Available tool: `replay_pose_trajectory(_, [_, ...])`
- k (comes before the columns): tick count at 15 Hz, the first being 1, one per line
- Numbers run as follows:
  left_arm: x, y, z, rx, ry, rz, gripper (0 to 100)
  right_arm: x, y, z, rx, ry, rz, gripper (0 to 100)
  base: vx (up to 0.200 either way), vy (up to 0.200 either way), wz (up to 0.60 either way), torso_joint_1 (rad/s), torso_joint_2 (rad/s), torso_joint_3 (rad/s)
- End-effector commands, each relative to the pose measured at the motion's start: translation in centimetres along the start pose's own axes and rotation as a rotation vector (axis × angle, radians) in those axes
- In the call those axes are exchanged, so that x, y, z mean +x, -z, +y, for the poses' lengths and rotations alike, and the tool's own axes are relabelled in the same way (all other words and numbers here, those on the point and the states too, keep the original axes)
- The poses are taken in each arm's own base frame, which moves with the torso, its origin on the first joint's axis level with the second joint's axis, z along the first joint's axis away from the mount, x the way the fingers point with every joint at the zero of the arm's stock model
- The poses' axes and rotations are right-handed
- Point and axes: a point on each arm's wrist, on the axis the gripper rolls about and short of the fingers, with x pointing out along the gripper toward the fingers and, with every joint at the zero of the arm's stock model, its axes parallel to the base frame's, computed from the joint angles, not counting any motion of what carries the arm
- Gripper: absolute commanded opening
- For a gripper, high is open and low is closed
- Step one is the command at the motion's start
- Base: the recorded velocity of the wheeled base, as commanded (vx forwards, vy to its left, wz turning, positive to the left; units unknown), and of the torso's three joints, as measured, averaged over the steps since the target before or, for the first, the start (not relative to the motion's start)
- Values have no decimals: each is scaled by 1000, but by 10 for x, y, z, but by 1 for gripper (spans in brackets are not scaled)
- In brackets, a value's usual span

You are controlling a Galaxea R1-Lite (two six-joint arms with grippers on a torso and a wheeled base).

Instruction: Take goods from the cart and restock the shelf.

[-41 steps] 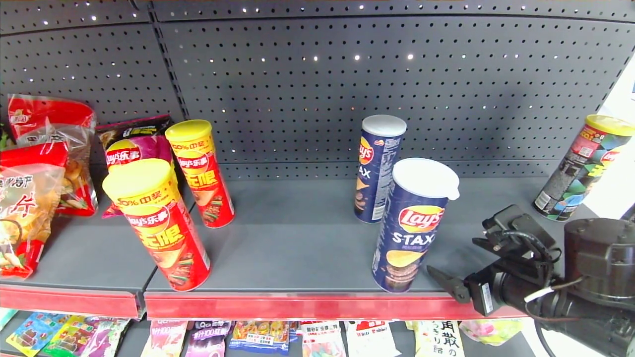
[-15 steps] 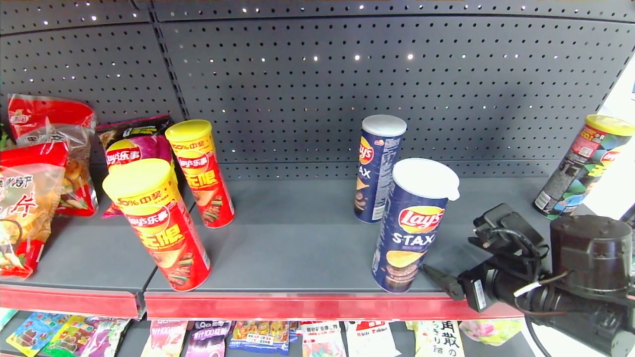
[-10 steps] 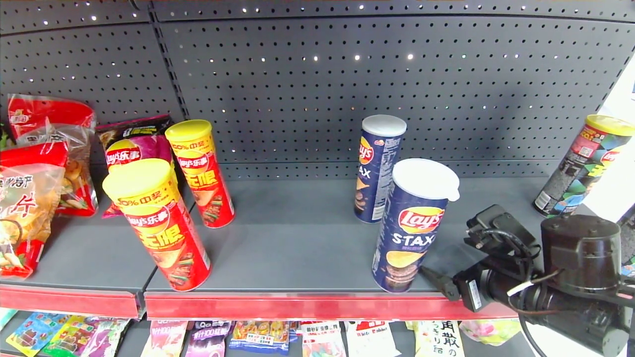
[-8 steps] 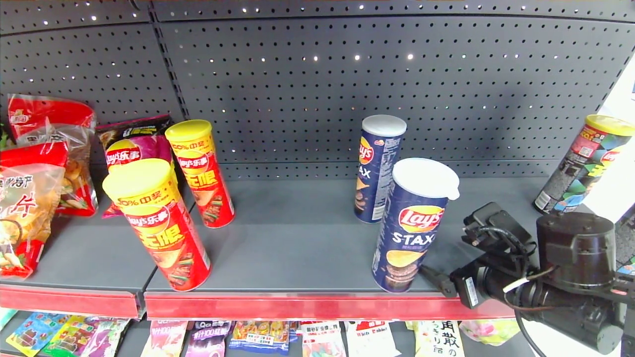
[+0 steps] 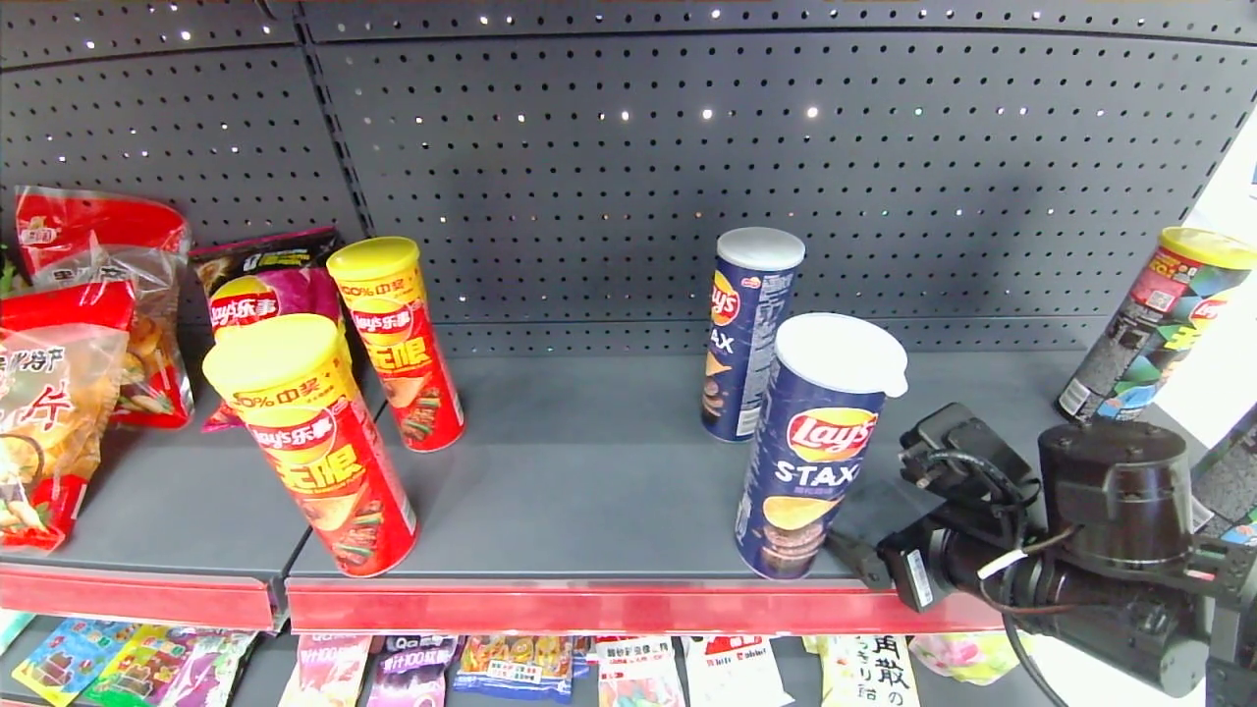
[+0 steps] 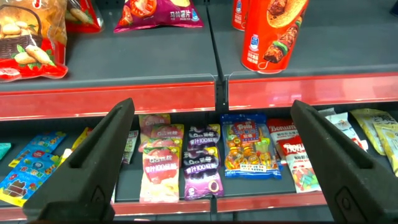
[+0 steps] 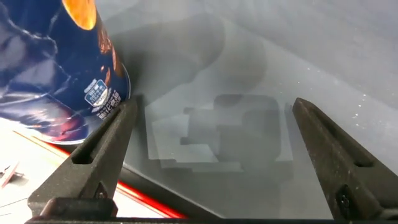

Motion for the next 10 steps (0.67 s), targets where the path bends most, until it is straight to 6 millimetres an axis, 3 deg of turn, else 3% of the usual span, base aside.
replay_pose_trajectory(1, [0,0,0,0,0,0,100,2,-1,0,-1,-1,-1,100,0,0,0,0,0,0])
replay_pose_trajectory(10, [0,0,0,1,0,0,100,3,-7,10,-16,-37,-24,100,0,0,0,0,0,0])
